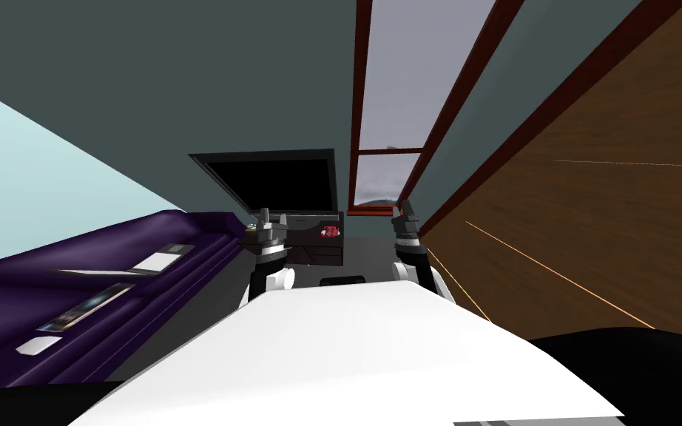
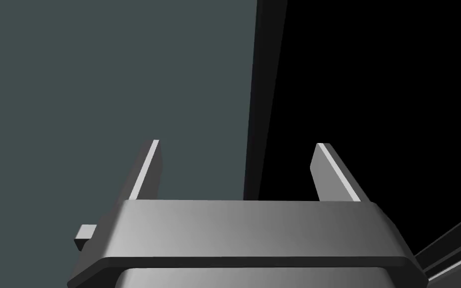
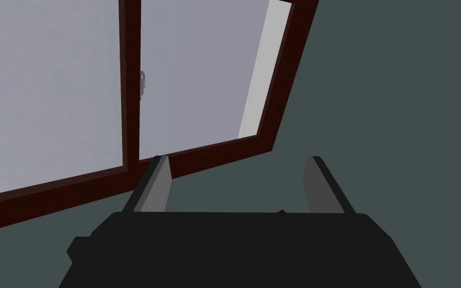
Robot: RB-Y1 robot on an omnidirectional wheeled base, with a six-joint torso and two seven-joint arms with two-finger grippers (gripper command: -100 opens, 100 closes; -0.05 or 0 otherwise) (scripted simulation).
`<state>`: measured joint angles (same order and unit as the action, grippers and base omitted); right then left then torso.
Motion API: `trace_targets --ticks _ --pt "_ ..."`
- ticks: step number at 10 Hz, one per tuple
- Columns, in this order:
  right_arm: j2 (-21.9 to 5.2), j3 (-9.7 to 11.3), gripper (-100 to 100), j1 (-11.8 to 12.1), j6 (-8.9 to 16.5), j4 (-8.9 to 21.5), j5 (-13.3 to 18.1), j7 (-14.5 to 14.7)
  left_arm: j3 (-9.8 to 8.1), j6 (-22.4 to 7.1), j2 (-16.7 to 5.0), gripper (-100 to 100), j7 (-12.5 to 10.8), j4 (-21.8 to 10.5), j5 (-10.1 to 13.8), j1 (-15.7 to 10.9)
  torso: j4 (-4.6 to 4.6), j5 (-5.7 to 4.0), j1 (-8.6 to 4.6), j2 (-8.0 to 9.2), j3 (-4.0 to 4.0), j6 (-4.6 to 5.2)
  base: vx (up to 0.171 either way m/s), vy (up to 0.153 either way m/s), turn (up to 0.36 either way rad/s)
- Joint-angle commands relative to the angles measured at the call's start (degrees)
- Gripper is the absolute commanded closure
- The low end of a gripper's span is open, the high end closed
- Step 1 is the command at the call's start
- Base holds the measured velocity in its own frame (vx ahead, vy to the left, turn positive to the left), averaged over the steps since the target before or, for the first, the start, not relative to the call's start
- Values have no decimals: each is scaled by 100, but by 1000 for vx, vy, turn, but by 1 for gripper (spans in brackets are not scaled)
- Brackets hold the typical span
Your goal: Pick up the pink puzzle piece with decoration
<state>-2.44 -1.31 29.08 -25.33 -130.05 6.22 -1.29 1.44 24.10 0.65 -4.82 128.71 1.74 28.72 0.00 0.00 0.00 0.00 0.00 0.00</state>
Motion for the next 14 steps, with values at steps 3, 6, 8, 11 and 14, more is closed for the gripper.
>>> trace_targets --ticks 3,6,8,11,14 --pt "0 0 0 0 0 0 0 0 -79 -263 -511 -100 116 -170 78 -9 1 -1 -7 4 2 1 -10 -26 -63" --pt "1 1 0 0 0 0 0 0 -206 -680 -903 -100 314 -443 211 -17 1 -4 -18 8 4 1 -23 -56 -113" --pt "1 1 0 -1 0 0 0 0 -314 -1047 -1103 -100 486 -670 326 -18 3 -5 -24 15 8 1 -45 -71 -129" --pt "1 1 0 -1 0 0 0 0 -435 -1445 -1263 -100 677 -925 458 -20 4 -7 -31 21 12 1 -43 -75 -131" --pt "0 0 0 0 0 0 0 0 -566 -1867 -1393 -100 876 -1201 603 -29 2 -3 -11 9 6 -2 -18 -42 -94"
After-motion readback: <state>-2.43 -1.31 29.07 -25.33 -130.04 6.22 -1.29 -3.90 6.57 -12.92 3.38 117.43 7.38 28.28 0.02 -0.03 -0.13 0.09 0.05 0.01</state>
